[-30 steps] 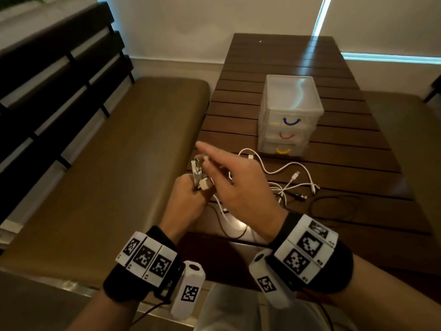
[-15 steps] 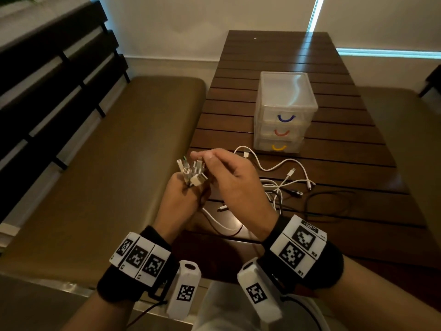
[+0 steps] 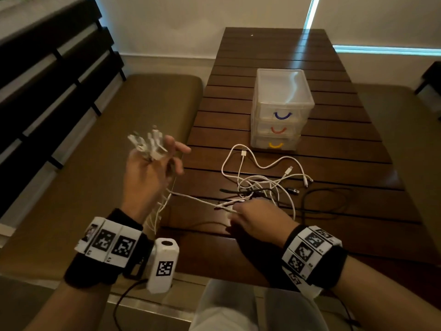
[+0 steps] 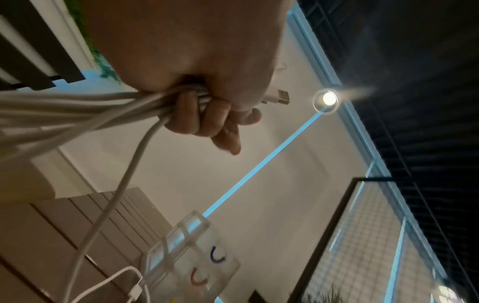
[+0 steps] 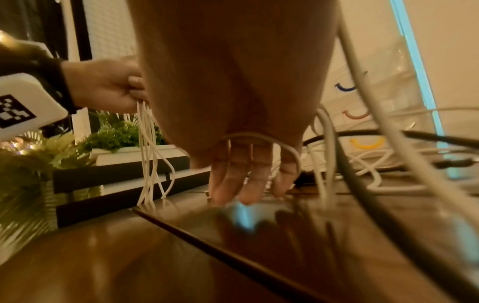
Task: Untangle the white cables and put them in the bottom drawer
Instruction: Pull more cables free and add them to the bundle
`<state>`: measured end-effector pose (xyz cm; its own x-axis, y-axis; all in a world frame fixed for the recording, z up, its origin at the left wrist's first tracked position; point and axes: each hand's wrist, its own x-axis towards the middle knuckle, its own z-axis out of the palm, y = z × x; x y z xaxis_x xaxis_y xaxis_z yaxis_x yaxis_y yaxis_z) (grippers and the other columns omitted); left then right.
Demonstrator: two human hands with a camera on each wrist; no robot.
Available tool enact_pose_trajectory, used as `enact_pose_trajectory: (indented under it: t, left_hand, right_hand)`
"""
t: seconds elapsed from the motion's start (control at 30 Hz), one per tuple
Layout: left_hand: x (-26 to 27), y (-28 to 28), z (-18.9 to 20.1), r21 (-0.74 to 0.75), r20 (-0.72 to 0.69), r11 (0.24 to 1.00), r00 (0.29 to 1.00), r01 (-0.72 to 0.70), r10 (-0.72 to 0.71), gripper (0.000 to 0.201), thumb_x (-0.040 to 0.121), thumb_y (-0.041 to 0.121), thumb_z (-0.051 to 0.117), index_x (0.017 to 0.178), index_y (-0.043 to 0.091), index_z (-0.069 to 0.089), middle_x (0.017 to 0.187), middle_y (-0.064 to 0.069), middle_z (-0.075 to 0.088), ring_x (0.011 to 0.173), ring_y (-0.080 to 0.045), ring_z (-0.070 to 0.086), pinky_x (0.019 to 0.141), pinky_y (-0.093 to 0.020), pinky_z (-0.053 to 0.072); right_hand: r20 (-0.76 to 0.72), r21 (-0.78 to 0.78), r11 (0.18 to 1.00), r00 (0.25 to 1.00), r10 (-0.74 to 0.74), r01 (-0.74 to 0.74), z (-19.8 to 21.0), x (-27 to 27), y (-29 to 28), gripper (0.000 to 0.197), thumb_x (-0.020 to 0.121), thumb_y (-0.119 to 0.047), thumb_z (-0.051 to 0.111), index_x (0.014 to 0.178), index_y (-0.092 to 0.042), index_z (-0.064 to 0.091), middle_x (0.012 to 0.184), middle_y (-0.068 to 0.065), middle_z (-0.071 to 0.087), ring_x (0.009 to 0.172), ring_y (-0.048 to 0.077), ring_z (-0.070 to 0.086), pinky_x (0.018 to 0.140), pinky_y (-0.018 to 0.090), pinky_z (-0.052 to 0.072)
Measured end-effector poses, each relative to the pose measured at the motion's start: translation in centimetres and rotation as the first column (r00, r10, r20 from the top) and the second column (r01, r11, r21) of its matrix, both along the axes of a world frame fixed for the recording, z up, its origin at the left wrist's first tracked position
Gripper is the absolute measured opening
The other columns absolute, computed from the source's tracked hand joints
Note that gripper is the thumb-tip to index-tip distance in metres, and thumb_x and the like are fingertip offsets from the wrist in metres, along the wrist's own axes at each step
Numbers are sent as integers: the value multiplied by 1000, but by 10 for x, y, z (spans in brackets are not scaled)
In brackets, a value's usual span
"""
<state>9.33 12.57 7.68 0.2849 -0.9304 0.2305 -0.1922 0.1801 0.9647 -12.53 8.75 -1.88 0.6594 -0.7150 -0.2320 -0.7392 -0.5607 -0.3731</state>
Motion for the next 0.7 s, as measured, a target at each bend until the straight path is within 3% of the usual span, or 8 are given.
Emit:
enact_pose_trajectory:
  t: [0.07, 0.13, 0.23, 0.33, 0.43, 0.5, 0.6, 0.7]
  left_hand:
    - [-15, -1, -13, 156, 101, 985, 990, 80, -96, 28, 103, 12, 44, 96, 17, 71, 80, -5, 72, 48, -21, 52, 39, -26, 38]
    - [-33, -1, -32, 375, 156, 913, 960, 161, -233, 37, 96, -2, 48, 95, 25, 74, 85, 3, 75, 55, -18, 61, 45, -34, 52]
    - [-46, -5, -56, 516, 372, 847, 858, 127, -356, 18, 90, 17, 58, 82, 12, 74, 77, -4, 72, 70, -25, 68, 62, -47, 56]
    - [-39, -6, -55, 506, 484, 862, 814, 41, -322, 18, 90, 18, 60, 78, 17, 74, 77, -1, 71, 76, -23, 67, 68, -41, 55]
    - [-30, -1, -33, 377, 255, 923, 950, 75, -181, 22, 95, 18, 59, 77, 27, 70, 64, 17, 68, 59, 2, 60, 55, -18, 48]
    - [-26, 2, -15, 270, -32, 959, 996, 87, -81, 25, 92, 36, 57, 72, 22, 57, 47, 9, 52, 38, -2, 43, 38, -15, 32]
    - [-12, -1, 0, 40, -310, 988, 942, 146, -126, 44, 96, 49, 47, 66, 17, 42, 49, 6, 36, 34, -9, 25, 38, -31, 14]
    - [-2, -6, 12, -67, -581, 994, 807, 84, -107, 45, 100, 45, 37, 64, 19, 44, 52, 8, 33, 33, -4, 22, 39, -23, 15]
  right_hand:
    - [121, -14, 996, 989, -89, 92, 7, -2, 1, 38, 104, -46, 31, 94, -19, 56, 85, 5, 64, 83, 27, 63, 70, 36, 45]
    - [282, -75, 993, 957, -66, 91, 16, 1, 7, 34, 104, -41, 34, 98, -17, 57, 80, 8, 65, 75, 29, 62, 65, 35, 44]
    - [360, -226, 970, 933, -1, 89, 25, 7, 16, 23, 97, -33, 50, 98, -16, 66, 81, 6, 69, 70, 25, 63, 59, 28, 39]
    - [462, -44, 977, 871, -165, 209, 21, -1, 6, 28, 90, -47, 59, 83, -21, 65, 69, -5, 64, 62, 10, 58, 59, 31, 46]
    - [274, -35, 996, 959, -73, 85, 15, -12, -4, 29, 89, -48, 61, 79, -21, 60, 75, -6, 61, 71, 11, 56, 66, 36, 49]
    - [252, 6, 998, 965, -67, 68, 14, -12, -5, 15, 91, -40, 62, 92, -25, 60, 91, -7, 64, 86, 12, 59, 78, 39, 52]
    - [351, 2, 971, 909, -223, 237, 18, -8, -14, 14, 92, -32, 61, 103, -25, 64, 102, -4, 67, 97, 16, 61, 84, 39, 51]
    - [269, -112, 955, 933, -237, 275, 21, -6, -28, 15, 90, -25, 60, 104, -19, 63, 103, 2, 64, 99, 23, 58, 80, 33, 45]
